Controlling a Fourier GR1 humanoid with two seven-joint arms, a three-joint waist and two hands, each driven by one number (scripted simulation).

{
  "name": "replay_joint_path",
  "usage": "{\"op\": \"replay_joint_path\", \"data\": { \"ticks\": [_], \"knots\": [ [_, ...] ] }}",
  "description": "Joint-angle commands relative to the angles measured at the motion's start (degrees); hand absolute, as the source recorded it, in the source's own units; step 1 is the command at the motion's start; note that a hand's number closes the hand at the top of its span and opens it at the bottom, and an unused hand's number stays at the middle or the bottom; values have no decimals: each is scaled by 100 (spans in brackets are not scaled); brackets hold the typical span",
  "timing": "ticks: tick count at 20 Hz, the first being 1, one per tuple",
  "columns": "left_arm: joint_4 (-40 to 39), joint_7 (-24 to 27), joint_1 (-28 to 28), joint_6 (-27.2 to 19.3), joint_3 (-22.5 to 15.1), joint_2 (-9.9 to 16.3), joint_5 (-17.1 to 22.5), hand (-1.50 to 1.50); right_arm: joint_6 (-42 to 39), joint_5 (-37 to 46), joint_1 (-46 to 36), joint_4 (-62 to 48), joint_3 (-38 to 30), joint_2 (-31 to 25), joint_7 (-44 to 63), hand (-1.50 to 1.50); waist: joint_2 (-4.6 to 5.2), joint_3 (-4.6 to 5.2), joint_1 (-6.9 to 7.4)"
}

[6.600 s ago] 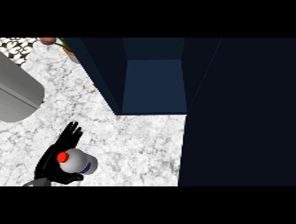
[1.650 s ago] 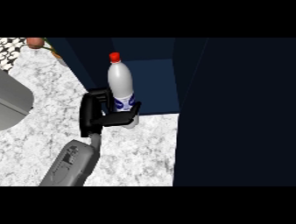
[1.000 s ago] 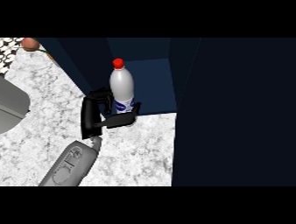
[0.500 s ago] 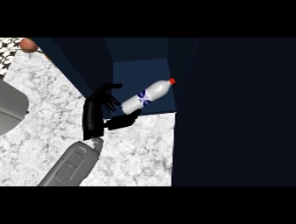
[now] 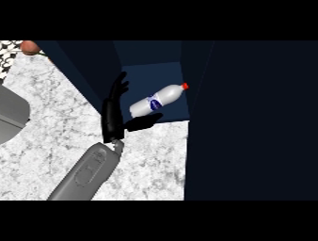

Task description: Pick up the bottled water, place it into the cabinet and close the cabinet

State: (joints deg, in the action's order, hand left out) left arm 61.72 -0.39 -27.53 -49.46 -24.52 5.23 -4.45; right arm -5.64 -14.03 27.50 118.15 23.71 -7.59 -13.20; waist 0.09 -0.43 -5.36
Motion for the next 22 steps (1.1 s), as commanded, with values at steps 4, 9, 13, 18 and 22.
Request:
{"op": "replay_joint_path", "data": {
  "ticks": [4,9,13,18,22],
  "knots": [
    [-657,354,-1283,879,807,310,650,-150,-57,-15,95,-46,-27,-38,-137,-150,171,66,-82],
    [-313,1024,-1150,1379,1079,257,1290,-150,-24,60,102,69,-93,-96,-156,-150,131,68,52],
    [52,1448,-1030,2092,1148,327,1765,-150,71,-2,6,97,-242,-78,-33,-150,85,61,234],
    [-142,2135,-822,2663,1321,263,2160,-150,122,117,107,-125,-149,6,-214,-150,49,51,341],
    [-189,2624,-540,2999,1223,75,2269,-150,349,121,296,707,47,-49,326,-150,13,51,410]
  ]
}}
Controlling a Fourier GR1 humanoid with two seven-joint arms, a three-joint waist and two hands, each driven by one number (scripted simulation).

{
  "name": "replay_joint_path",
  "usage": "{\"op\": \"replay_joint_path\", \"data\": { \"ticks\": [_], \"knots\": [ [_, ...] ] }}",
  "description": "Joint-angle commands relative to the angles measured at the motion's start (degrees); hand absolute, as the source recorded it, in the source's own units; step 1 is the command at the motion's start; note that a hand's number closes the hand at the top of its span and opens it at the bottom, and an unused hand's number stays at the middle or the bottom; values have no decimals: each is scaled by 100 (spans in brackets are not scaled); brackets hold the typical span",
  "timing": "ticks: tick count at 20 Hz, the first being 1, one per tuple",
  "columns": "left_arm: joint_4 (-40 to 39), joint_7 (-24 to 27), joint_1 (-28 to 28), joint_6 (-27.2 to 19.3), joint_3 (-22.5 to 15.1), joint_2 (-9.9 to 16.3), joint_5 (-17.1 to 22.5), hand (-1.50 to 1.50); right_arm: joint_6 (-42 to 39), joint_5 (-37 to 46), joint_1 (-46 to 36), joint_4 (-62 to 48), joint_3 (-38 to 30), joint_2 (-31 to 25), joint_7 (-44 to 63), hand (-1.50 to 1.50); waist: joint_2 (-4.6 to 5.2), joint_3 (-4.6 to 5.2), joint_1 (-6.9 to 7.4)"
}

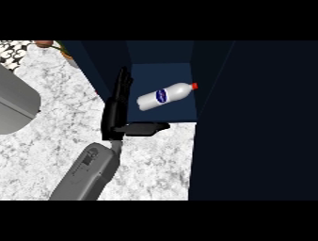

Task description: Pick up the bottled water, place it into the cabinet and close the cabinet

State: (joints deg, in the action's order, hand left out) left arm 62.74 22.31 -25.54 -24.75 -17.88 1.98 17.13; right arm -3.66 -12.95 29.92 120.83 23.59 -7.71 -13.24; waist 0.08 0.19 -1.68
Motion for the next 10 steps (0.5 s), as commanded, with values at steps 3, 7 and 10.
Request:
{"op": "replay_joint_path", "data": {
  "ticks": [3,7,10],
  "knots": [
    [81,81,-730,743,608,544,299,-150,149,125,292,359,120,-54,73,-150,-10,-15,84],
    [675,-20,-146,865,395,546,346,-150,109,335,340,-159,188,-25,-362,-150,-27,-20,163],
    [1258,-189,293,962,204,548,376,-150,261,186,250,161,210,50,-19,-150,-36,-20,215]
  ]
}}
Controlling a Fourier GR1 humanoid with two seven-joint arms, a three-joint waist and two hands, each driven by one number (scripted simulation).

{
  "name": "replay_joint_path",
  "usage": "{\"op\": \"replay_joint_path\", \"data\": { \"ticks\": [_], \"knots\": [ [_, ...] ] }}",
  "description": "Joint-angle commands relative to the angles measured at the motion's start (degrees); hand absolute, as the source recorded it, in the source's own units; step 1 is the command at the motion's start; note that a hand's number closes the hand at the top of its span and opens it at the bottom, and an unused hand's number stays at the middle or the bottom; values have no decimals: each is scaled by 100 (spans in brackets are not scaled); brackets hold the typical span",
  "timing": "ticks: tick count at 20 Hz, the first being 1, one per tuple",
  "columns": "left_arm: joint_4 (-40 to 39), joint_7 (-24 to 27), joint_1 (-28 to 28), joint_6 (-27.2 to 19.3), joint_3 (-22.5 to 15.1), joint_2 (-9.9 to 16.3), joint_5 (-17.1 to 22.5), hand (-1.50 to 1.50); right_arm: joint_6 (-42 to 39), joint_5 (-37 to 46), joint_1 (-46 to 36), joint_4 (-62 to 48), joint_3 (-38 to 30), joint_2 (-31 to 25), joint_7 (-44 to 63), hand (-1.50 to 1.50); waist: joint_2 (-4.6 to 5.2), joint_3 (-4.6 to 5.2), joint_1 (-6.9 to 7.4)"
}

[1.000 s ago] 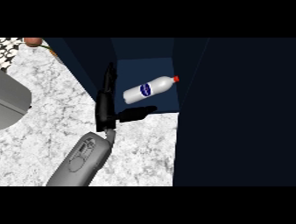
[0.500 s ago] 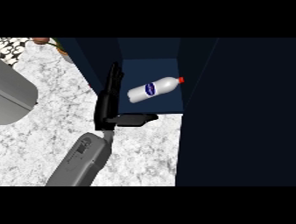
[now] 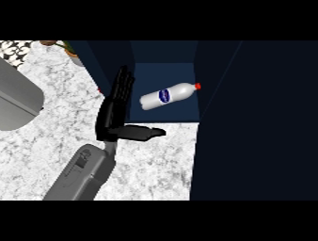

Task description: Pick up the bottled water, place it into the cabinet and close the cabinet

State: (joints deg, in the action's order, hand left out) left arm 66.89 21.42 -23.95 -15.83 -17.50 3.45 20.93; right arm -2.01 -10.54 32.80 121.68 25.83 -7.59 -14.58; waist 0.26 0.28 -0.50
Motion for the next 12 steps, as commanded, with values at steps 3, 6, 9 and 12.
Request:
{"op": "replay_joint_path", "data": {
  "ticks": [3,6,9,12],
  "knots": [
    [1435,-385,454,88,147,399,82,-150,3,-76,66,57,60,-77,31,-150,-50,-30,79],
    [1850,-499,530,-34,157,274,91,-150,193,87,382,717,321,-195,353,-150,-53,-27,51],
    [2916,-858,1254,-205,-202,259,-6,-150,313,154,-5,-17,343,144,66,-150,-51,-30,91],
    [3831,-1034,2010,-163,-504,489,-172,-150,121,67,137,34,178,-133,-146,-150,-55,-31,90]
  ]
}}
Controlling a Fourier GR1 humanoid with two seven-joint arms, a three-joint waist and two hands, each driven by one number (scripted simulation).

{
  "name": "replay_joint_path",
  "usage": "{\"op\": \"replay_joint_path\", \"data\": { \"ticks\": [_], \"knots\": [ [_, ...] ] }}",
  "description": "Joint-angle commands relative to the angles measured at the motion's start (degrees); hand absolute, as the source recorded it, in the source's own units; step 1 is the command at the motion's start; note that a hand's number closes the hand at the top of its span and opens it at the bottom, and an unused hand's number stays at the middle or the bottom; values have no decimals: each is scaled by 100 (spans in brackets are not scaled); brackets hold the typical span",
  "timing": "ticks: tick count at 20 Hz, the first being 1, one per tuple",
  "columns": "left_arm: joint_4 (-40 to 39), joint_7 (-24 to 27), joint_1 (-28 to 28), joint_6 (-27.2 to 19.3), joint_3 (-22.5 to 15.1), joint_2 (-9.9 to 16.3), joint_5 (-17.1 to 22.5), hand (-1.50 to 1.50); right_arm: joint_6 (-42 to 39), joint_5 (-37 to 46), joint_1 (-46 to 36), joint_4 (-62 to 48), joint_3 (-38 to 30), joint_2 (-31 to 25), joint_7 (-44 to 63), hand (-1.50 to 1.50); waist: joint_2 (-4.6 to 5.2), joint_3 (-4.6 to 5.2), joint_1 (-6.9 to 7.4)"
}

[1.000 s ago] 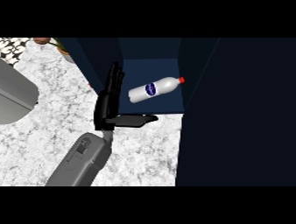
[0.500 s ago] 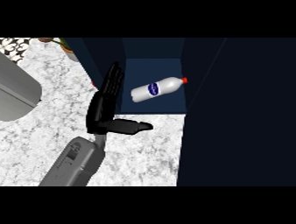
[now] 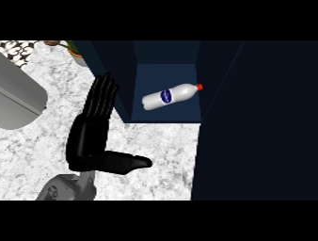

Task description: Pick up the bottled water, place it into the cabinet and close the cabinet

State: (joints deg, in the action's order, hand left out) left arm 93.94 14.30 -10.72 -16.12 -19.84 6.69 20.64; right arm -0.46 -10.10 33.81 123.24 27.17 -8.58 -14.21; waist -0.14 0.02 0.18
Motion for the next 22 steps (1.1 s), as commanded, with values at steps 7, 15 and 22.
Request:
{"op": "replay_joint_path", "data": {
  "ticks": [7,15,22],
  "knots": [
    [1979,-427,1476,247,-480,360,9,-150,-217,456,200,450,321,-660,226,-150,-5,0,-4],
    [2813,165,2725,604,-145,857,202,-150,-858,790,-110,782,721,-1364,820,150,-10,6,80],
    [3558,574,3968,1145,524,1297,757,-150,-727,1578,-325,886,1635,-1062,1016,150,-28,7,124]
  ]
}}
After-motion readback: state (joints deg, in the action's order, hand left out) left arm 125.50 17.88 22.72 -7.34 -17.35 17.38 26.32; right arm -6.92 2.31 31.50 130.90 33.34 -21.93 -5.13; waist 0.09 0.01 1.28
